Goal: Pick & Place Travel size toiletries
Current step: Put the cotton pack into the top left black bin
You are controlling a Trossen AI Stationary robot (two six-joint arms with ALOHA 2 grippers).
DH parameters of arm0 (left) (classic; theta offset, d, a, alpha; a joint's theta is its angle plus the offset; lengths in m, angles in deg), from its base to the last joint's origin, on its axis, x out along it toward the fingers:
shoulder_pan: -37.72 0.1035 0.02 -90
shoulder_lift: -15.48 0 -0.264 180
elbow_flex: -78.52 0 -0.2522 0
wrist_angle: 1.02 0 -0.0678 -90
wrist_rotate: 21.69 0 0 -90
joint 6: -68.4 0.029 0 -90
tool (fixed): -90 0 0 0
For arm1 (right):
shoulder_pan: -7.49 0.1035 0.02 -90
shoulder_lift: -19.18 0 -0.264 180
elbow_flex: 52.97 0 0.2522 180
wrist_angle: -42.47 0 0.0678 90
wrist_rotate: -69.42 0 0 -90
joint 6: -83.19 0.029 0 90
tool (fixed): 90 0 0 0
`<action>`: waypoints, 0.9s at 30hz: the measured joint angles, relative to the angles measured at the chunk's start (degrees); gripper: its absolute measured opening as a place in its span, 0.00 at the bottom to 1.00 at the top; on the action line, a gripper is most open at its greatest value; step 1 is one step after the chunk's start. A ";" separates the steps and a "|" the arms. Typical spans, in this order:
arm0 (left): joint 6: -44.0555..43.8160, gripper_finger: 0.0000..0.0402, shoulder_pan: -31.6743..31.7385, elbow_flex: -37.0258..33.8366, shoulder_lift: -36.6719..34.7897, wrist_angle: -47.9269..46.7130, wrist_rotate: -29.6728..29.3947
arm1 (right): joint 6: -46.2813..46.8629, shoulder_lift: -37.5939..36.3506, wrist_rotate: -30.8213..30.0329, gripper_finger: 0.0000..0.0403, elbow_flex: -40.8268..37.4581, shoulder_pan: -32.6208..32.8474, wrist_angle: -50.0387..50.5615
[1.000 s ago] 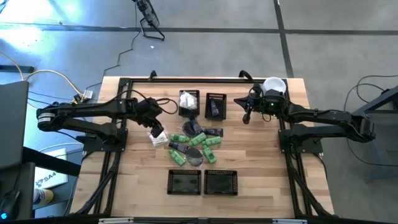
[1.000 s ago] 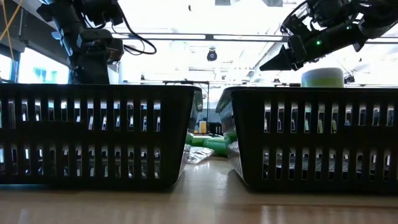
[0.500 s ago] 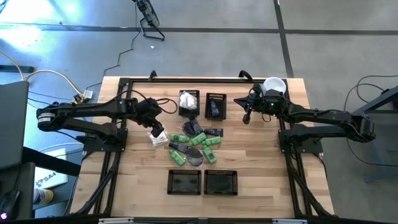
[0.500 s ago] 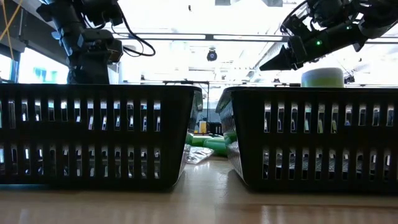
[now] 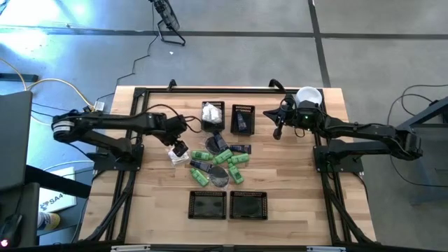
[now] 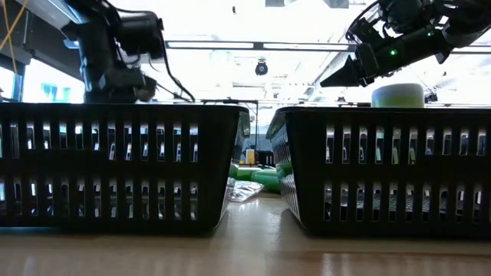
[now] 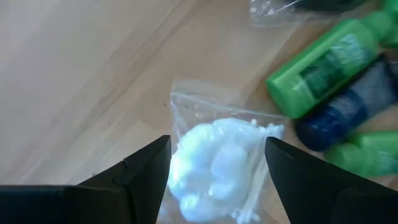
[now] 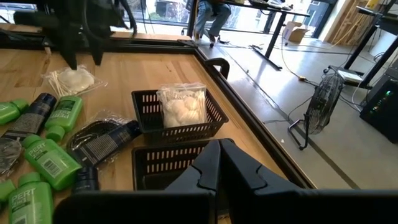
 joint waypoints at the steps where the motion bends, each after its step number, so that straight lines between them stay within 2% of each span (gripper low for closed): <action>1: 0.40 0.64 0.00 0.00 0.82 -0.06 -0.23 | 0.00 0.00 0.00 0.01 0.00 0.02 0.00; 9: 6.38 0.59 0.13 0.02 4.76 3.91 -0.95 | 0.00 0.00 0.00 0.01 0.00 0.07 0.31; 17: 10.35 0.52 6.23 0.01 4.76 3.41 -1.15 | 0.02 0.00 0.00 0.01 0.00 0.07 0.33; 27: 18.86 0.51 14.59 -0.27 4.74 4.72 10.93 | 0.38 0.00 -0.02 0.01 0.00 0.07 0.35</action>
